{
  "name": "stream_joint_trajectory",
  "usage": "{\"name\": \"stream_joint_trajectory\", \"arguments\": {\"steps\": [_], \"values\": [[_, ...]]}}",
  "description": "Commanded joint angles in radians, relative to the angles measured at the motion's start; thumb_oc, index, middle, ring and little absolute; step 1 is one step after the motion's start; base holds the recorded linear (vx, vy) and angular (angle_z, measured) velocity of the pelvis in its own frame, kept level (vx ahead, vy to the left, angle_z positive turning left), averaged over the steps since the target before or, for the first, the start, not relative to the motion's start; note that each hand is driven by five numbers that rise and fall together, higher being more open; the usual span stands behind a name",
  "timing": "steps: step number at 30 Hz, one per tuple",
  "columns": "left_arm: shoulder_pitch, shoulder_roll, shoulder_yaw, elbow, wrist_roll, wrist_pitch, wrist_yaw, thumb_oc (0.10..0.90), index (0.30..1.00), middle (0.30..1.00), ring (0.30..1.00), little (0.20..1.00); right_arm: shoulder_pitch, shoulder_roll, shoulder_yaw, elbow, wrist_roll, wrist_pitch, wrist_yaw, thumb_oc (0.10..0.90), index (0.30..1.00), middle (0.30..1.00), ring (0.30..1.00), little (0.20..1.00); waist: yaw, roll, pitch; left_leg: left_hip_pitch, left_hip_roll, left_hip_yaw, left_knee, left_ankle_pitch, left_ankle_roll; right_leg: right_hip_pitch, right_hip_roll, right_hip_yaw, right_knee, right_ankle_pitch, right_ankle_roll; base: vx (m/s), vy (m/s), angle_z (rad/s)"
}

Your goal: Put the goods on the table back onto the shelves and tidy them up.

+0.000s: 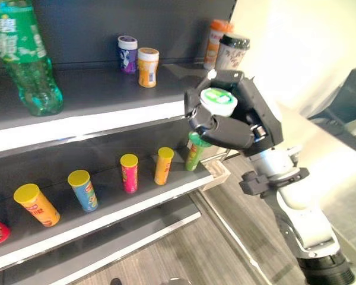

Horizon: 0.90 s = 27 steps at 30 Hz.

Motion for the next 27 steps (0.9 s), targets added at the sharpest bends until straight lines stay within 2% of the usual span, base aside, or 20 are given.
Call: {"name": "stream_joint_trajectory", "arguments": {"steps": [1, 3, 4, 7, 11, 18, 24, 27], "values": [[-0.046, -0.075, -0.011, -0.039, 0.036, -0.045, -0.031, 0.8, 0.9, 0.9, 0.9, 0.9, -0.131, -0.016, -0.035, -0.022, 0.105, -0.097, -0.019, 0.4, 0.3, 0.3, 0.3, 0.3, 0.027, 0.024, -0.036, 0.034, 0.028, -0.059, 0.009, -0.113, -0.056, 0.031, -0.019, -0.035, -0.195, 0.202, -0.037, 0.02, -0.106, 0.17], [-0.05, -0.077, -0.01, -0.024, 0.025, -0.043, -0.041, 0.8, 0.9, 0.9, 0.9, 0.9, -0.144, -0.026, -0.031, -0.032, 0.102, -0.087, -0.036, 0.4, 0.3, 0.3, 0.3, 0.3, 0.023, 0.004, -0.053, 0.032, 0.019, -0.07, 0.009, -0.126, -0.065, 0.073, -0.041, 0.014, -0.327, 0.222, -0.026, 0.09, -0.125, 0.38], [-0.036, -0.078, 0.031, 0.004, 0.003, -0.036, -0.042, 0.8, 0.9, 0.9, 0.9, 0.9, -0.137, -0.022, -0.02, -0.039, 0.105, -0.086, -0.032, 0.4, 0.3, 0.3, 0.3, 0.3, 0.032, -0.017, -0.088, 0.038, 0.009, -0.055, 0.009, -0.13, -0.07, 0.095, -0.045, 0.023, -0.376, 0.265, -0.003, 0.14, -0.126, 0.47], [-0.032, -0.087, 0.047, 0.013, 0.007, -0.03, -0.032, 0.8, 0.9, 0.9, 0.9, 0.9, -0.172, -0.04, 0.002, -0.038, 0.099, -0.086, -0.044, 0.4, 0.3, 0.3, 0.3, 0.3, 0.04, -0.032, -0.11, 0.035, 0.018, -0.055, 0.009, -0.124, -0.083, 0.112, -0.028, 0.011, -0.421, 0.286, 0.003, 0.09, -0.102, 0.25], [-0.035, -0.102, 0.003, 0.011, 0.033, -0.026, -0.048, 0.8, 0.9, 0.9, 0.9, 0.9, -0.251, -0.071, 0.074, -0.012, 0.094, -0.068, -0.057, 0.4, 0.3, 0.3, 0.3, 0.3, 0.046, -0.035, -0.119, 0.032, 0.031, -0.063, 0.009, -0.12, -0.093, 0.135, -0.013, -0.008, -0.453, 0.275, -0.004, 0.02, -0.05, -0.06], [-0.047, -0.103, -0.016, 0.007, 0.01, -0.006, -0.039, 0.8, 0.9, 0.9, 0.9, 0.9, -0.433, -0.013, 0.26, 0.109, 0.046, -0.016, -0.108, 0.4, 0.3, 0.3, 0.3, 0.3, 0.073, -0.034, -0.124, 0.021, 0.045, -0.082, 0.009, -0.114, -0.102, 0.16, 0.007, -0.037, -0.476, 0.245, -0.019, 0.01, -0.016, 0.01], [-0.049, -0.1, -0.01, 0.01, -0.023, 0.005, -0.03, 0.8, 0.9, 0.9, 0.9, 0.9, -0.538, 0.06, 0.342, 0.212, 0.003, 0.017, -0.141, 0.4, 0.3, 0.3, 0.3, 0.3, 0.094, -0.035, -0.116, 0.019, 0.04, -0.096, 0.009, -0.116, -0.1, 0.166, 0.009, -0.05, -0.471, 0.233, -0.024, 0.02, 0.025, 0.16], [-0.048, -0.098, -0.014, 0.009, -0.028, 0.008, -0.03, 0.8, 0.9, 0.9, 0.9, 0.9, -0.555, 0.07, 0.342, 0.25, -0.012, 0.027, -0.156, 0.4, 0.3, 0.3, 0.3, 0.3, 0.102, -0.038, -0.111, 0.014, 0.034, -0.104, 0.009, -0.117, -0.096, 0.164, 0.006, -0.056, -0.462, 0.231, -0.024, 0.01, 0.039, 0.16]]}}
